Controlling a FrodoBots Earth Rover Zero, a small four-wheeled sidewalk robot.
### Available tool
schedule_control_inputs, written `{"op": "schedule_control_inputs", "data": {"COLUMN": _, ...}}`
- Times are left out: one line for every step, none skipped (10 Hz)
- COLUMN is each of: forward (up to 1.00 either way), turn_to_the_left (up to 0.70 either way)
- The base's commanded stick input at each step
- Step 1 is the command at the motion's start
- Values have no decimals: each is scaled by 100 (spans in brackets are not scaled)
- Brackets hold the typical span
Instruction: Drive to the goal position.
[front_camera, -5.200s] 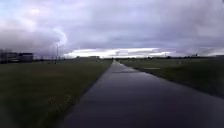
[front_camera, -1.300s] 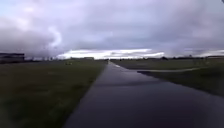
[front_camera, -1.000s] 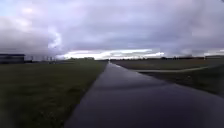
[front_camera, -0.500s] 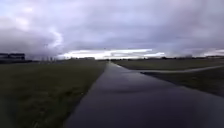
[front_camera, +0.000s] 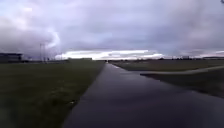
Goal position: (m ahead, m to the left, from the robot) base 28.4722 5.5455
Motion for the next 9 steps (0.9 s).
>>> {"op": "schedule_control_inputs", "data": {"forward": 70, "turn_to_the_left": 0}}
{"op": "schedule_control_inputs", "data": {"forward": 70, "turn_to_the_left": 0}}
{"op": "schedule_control_inputs", "data": {"forward": 70, "turn_to_the_left": 0}}
{"op": "schedule_control_inputs", "data": {"forward": 70, "turn_to_the_left": 0}}
{"op": "schedule_control_inputs", "data": {"forward": 70, "turn_to_the_left": -27}}
{"op": "schedule_control_inputs", "data": {"forward": 70, "turn_to_the_left": -23}}
{"op": "schedule_control_inputs", "data": {"forward": 70, "turn_to_the_left": -4}}
{"op": "schedule_control_inputs", "data": {"forward": 70, "turn_to_the_left": 0}}
{"op": "schedule_control_inputs", "data": {"forward": 70, "turn_to_the_left": 0}}
